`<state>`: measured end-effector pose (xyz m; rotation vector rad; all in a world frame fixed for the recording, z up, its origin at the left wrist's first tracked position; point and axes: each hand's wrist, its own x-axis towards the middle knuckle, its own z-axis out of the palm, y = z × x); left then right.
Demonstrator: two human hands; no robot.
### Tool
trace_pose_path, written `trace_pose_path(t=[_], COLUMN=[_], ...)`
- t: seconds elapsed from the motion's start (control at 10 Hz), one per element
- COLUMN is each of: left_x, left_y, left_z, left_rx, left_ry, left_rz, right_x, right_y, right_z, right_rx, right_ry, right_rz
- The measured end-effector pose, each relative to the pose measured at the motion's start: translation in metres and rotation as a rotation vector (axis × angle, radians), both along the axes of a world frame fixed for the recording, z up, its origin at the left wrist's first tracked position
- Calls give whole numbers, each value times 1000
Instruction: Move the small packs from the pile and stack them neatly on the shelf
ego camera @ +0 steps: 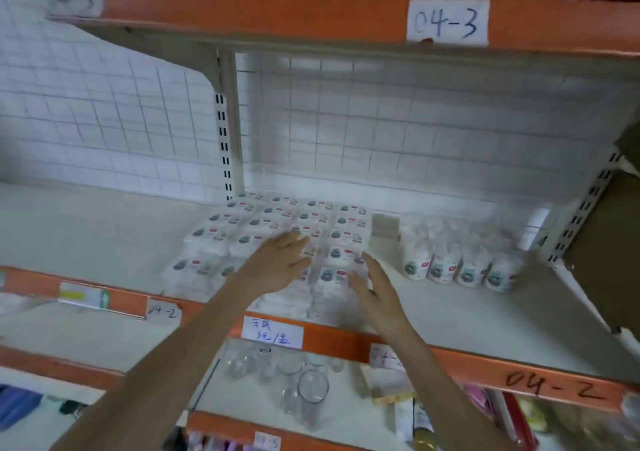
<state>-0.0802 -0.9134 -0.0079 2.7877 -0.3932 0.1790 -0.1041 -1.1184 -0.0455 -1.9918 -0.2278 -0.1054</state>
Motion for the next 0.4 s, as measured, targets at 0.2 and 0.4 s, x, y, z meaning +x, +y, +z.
trace_pose_path(t=[0.2,0.4], left_x=[4,9], left_y=[-3,-1], left_z=[-4,3], left_rx=[33,82], left_ry=[-61,38], left_rz=[-21,-57], right_x=[6,-10], right_y=[15,12], right_z=[-3,19], right_rx=[-78,-183], right_ry=[9,22], right_rz=[-123,-171])
